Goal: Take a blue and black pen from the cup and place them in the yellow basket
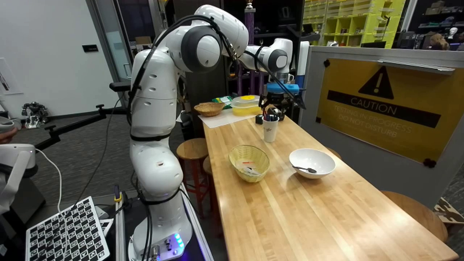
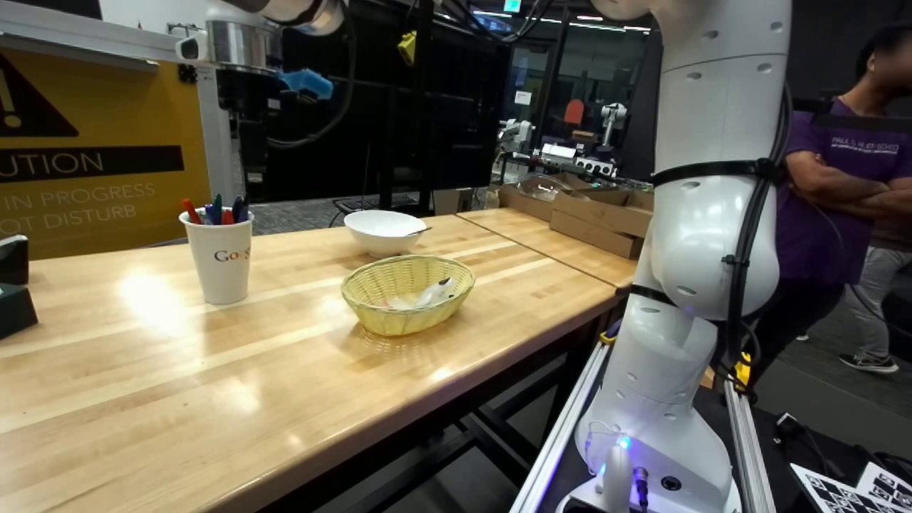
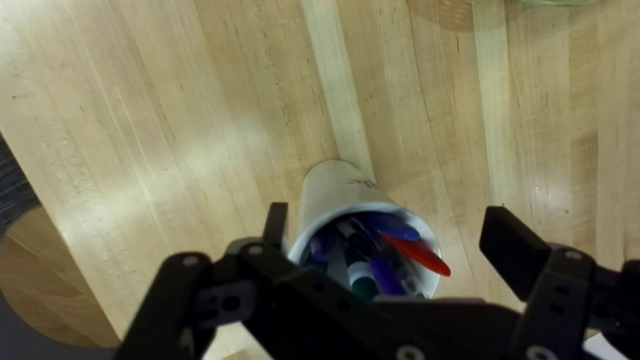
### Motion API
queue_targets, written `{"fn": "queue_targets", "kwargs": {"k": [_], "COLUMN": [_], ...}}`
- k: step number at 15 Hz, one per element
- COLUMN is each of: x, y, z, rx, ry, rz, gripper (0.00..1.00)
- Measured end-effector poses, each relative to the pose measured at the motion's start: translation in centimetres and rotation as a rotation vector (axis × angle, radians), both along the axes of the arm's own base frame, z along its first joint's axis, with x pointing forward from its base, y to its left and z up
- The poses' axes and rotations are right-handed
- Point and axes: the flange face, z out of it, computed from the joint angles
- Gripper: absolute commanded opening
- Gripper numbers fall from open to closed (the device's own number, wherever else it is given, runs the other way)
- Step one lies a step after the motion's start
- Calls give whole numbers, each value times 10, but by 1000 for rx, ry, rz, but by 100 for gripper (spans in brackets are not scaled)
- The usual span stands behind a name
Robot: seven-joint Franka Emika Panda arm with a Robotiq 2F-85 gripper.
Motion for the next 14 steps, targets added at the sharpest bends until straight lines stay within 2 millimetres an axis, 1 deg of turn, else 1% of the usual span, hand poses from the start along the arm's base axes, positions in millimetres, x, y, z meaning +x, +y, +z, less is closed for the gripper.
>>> {"fn": "queue_targets", "kwargs": {"k": [1, 2, 3, 5, 6, 10, 13, 14], "x": [0, 0, 0, 1, 1, 2, 5, 6], "y": [-1, -1, -2, -5, -7, -8, -2, 1], "z": [1, 2, 3, 4, 4, -2, -11, -13], "rx": [0, 0, 1, 3, 7, 13, 2, -5], "ry": [-2, -4, -5, -7, -5, 14, 49, 59], "rz": [0, 0, 0, 1, 4, 29, 48, 57], "gripper": [62, 89, 89, 97, 99, 100, 100, 90]}}
